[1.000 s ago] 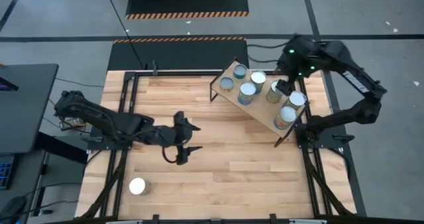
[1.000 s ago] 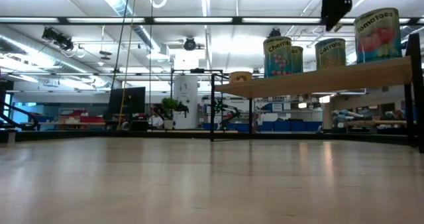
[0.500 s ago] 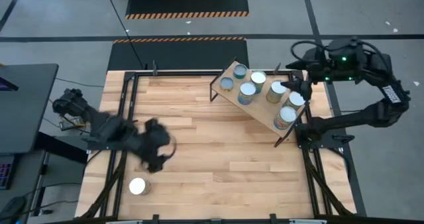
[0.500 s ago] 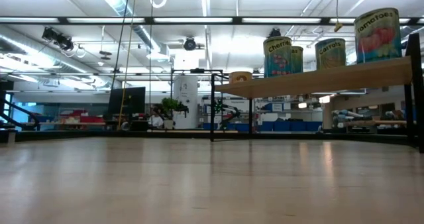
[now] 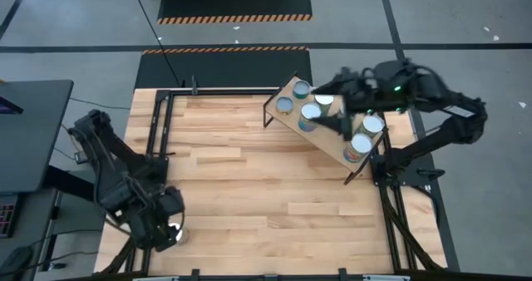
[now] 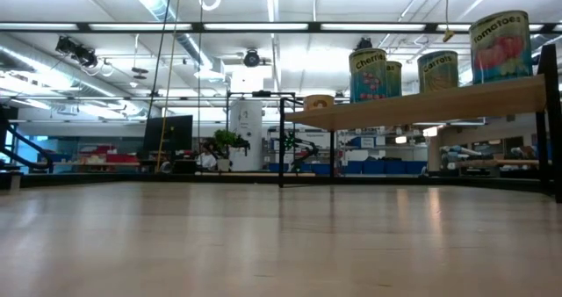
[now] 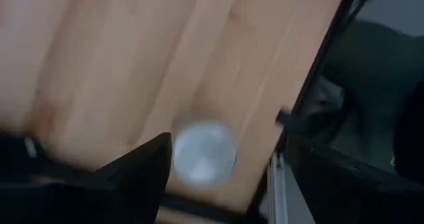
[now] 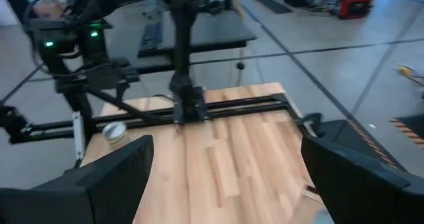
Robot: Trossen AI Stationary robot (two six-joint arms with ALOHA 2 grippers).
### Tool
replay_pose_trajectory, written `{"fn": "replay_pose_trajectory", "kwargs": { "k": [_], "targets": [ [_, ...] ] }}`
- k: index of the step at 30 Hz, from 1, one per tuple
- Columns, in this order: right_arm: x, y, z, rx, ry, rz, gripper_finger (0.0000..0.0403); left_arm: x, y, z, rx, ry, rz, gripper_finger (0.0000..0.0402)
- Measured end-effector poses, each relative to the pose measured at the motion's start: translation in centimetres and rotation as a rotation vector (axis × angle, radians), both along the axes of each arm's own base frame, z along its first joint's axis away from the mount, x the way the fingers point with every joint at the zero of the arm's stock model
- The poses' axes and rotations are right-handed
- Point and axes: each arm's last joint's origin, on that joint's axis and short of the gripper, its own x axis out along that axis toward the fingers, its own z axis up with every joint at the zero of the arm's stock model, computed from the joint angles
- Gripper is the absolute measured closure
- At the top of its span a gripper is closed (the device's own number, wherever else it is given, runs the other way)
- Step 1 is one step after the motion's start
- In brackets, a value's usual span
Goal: Pick and place cans onto a shelf
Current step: Put the canned peaches on the shelf
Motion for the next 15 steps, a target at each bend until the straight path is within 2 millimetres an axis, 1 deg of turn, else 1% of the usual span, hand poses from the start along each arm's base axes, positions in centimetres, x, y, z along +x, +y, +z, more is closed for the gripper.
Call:
{"fn": "replay_pose_trajectory", "kwargs": {
  "k": [2, 5, 9, 12, 15],
  "targets": [
    [1.4, 0.6, -0.4, -0.007, 0.007, 0.029, 0.0011, -0.7, -0.4, -0.7, -0.029, 0.074, 0.016, 0.0099],
    [3.6, 1.4, -1.4, -0.037, 0.042, 0.063, 0.0011, -1.5, -0.8, -1.9, -0.023, 0.141, -0.042, 0.0100],
    [6.4, 2.4, -2.7, -0.089, 0.079, 0.081, 0.0011, -1.9, -1.0, -3.1, -0.039, 0.209, -0.064, 0.0100],
    [8.0, 2.9, -3.6, -0.101, 0.102, 0.084, 0.0011, -1.9, -1.0, -4.2, -0.030, 0.223, -0.076, 0.0096],
    [9.1, 3.3, -4.5, -0.094, 0.134, 0.090, 0.0011, -2.1, -1.2, -5.6, -0.038, 0.254, -0.102, 0.0086]
  ]
}}
